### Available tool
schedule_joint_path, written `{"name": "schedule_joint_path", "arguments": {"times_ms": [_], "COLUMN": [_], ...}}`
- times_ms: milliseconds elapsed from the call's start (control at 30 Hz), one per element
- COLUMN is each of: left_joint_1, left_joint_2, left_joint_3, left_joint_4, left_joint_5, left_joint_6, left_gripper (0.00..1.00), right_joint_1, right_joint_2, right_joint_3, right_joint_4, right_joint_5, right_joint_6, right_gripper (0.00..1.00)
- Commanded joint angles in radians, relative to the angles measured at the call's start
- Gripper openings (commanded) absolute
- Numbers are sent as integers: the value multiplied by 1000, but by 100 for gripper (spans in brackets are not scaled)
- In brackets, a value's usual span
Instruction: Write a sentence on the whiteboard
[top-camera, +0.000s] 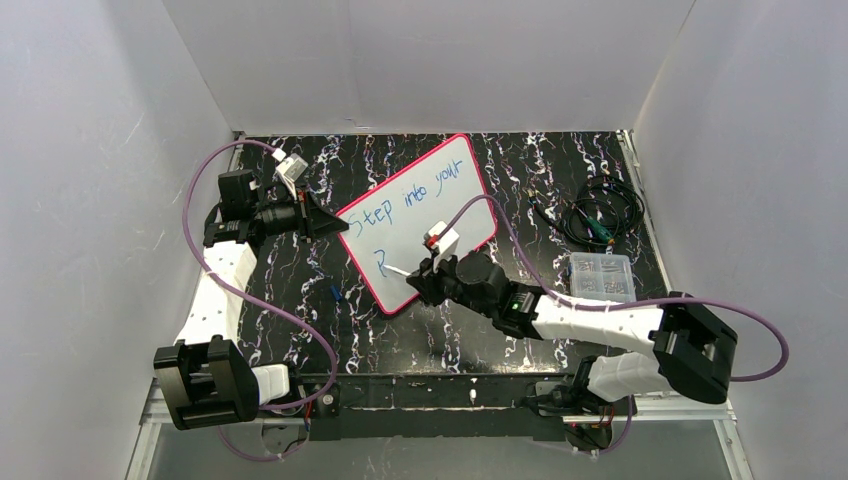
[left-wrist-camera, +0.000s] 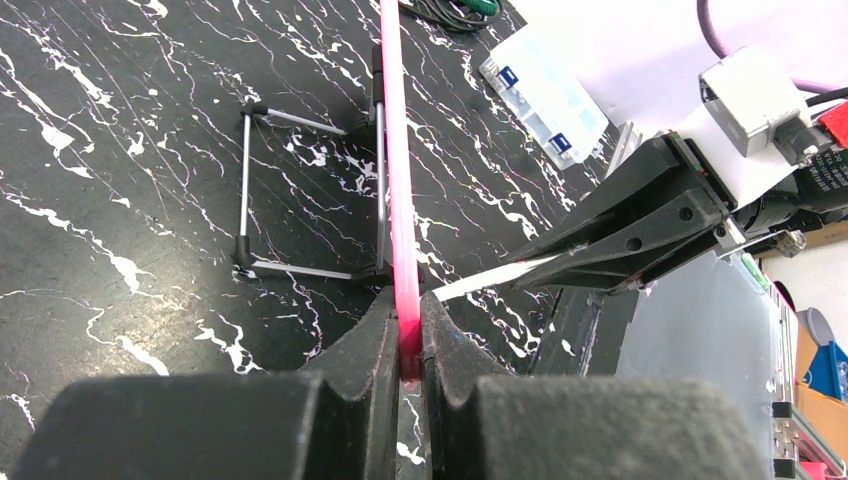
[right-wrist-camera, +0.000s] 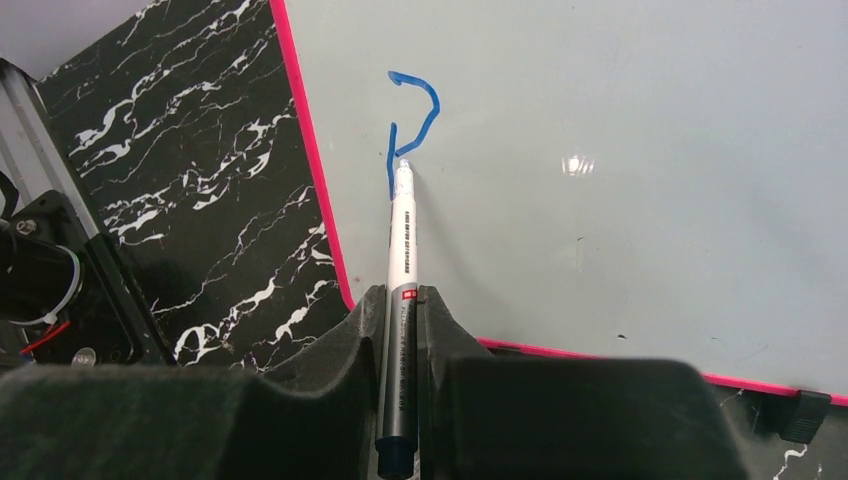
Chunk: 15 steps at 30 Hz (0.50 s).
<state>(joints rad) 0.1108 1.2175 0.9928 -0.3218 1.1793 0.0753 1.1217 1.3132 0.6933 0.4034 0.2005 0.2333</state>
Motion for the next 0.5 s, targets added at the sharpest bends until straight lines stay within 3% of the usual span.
{"name": "schedule_joint_path", "arguments": {"times_ms": [0,467], "left_joint_1": [-14,-14], "left_joint_2": [-36,-39], "left_joint_3": [9,9], "left_joint_4": [-25,-25], "left_joint_5": [71,72], "left_joint_6": [25,26], "left_gripper": [0,0], "right_joint_1": [3,-42], "right_joint_2": [-70,-68], "right_joint_3": [-29,-28], "right_joint_4": [10,17], "right_joint_5": [52,34], "right_joint_6": [3,-7], "right_gripper": [1,1]}}
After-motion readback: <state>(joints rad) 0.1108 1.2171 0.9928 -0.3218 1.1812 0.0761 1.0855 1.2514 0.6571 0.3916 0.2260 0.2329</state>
